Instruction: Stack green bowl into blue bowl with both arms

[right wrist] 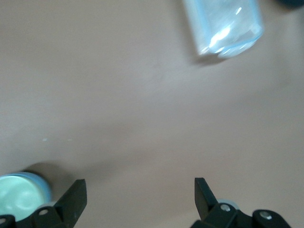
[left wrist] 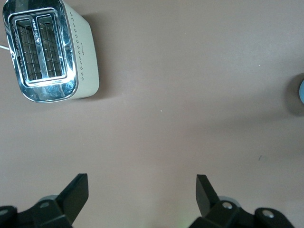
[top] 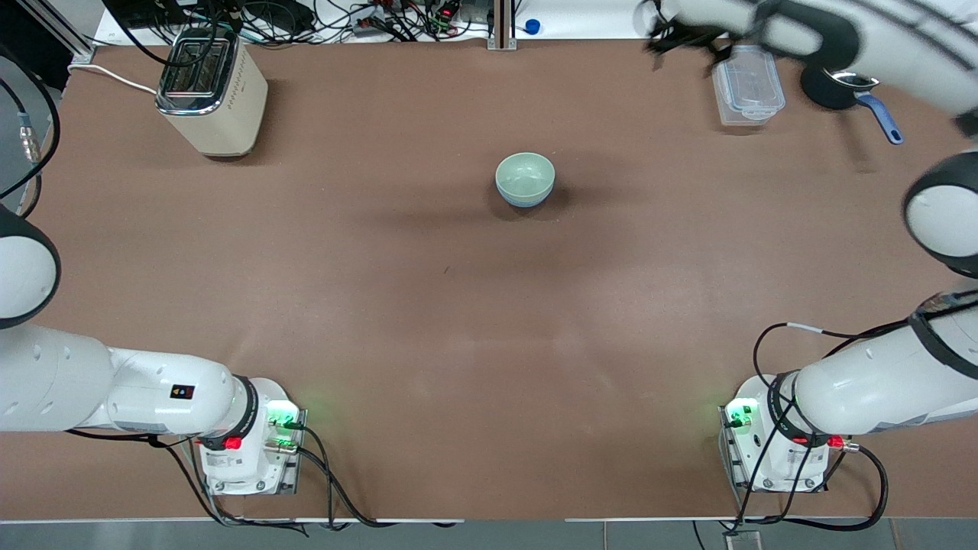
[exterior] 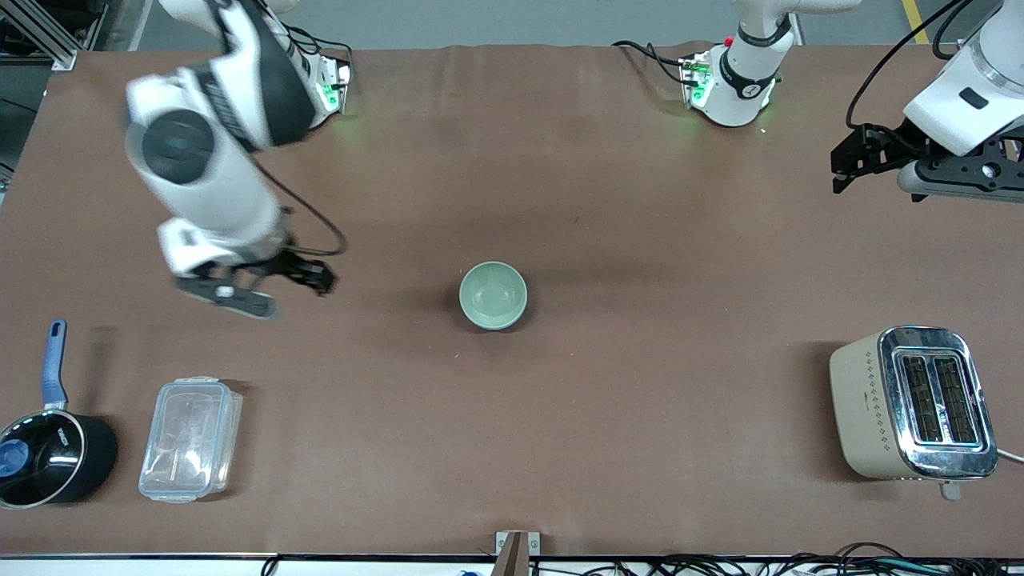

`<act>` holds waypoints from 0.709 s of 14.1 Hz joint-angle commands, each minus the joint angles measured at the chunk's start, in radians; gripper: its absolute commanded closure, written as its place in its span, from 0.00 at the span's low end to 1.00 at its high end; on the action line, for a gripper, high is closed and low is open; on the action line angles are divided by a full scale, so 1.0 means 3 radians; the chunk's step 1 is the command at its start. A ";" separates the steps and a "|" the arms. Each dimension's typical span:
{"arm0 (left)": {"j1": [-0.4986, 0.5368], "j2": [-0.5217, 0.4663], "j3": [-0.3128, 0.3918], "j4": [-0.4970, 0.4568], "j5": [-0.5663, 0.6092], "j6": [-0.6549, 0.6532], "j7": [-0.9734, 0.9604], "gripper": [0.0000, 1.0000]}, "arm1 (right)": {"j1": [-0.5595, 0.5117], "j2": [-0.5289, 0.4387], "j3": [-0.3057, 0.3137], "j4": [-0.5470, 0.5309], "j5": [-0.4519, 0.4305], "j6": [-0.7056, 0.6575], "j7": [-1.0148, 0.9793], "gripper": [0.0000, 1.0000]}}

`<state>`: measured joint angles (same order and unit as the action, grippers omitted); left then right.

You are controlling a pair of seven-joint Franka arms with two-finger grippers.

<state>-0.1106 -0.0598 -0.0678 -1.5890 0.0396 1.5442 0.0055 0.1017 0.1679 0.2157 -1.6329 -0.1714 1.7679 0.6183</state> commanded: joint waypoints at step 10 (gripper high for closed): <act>0.0006 0.0041 0.0006 0.0127 -0.0187 -0.0095 -0.0115 0.00 | -0.0042 -0.0493 -0.1333 0.0657 0.0454 -0.0964 -0.2040 0.00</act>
<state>-0.1143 -0.0580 -0.0694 -1.5787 0.0248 1.5406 -0.0051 0.0830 0.0218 -0.1654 -1.4467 -0.0607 1.4975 0.0362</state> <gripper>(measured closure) 0.000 0.000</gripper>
